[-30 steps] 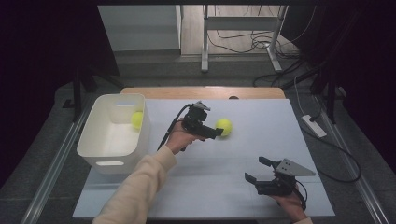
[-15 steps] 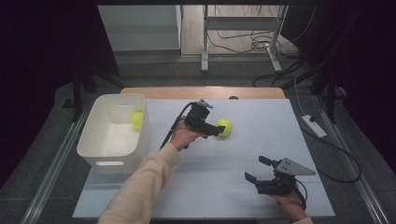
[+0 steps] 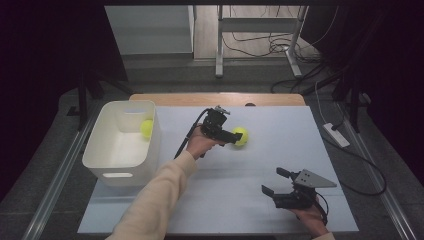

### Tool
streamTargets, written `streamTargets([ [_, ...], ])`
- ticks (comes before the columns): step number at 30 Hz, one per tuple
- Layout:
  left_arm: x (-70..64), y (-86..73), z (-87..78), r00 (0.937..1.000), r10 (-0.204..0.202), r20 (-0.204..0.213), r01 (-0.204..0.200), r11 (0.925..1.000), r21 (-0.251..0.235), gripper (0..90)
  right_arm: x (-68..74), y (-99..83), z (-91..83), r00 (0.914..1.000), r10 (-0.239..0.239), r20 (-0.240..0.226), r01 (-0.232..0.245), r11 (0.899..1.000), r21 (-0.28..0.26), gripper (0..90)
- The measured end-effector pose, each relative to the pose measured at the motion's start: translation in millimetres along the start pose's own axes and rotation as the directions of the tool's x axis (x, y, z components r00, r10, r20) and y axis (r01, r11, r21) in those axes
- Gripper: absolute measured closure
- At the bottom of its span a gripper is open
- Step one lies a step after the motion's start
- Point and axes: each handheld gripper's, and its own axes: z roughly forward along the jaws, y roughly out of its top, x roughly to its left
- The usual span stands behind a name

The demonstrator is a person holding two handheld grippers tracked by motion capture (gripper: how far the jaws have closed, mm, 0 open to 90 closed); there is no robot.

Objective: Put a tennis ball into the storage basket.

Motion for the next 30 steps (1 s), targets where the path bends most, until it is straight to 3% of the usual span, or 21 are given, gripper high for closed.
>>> streamTargets([
  [17, 6.8, -0.3, 30.2, 0.9997, -0.021, -0.013, 0.021, 0.9982, 0.056, 6.9, -0.3, -0.1, -0.1, 1.0, 0.004, -0.001, -0.004, 1.0, 0.001, 11.7],
  [22, 3.3, 1.8, 38.1, 0.9991, 0.007, -0.041, -0.005, 0.9983, 0.057, 7.3, -0.5, 0.3, -0.9, 0.9999, 0.008, -0.005, -0.008, 1.0, -0.006, 11.7],
  [30, 1.5, 7.1, 54.5, 0.999, 0.012, -0.043, -0.008, 0.9971, 0.076, 7.2, -0.9, 0.3, -1.6, 0.9999, 0.01, -0.005, -0.01, 1.0, -0.007, 11.7],
])
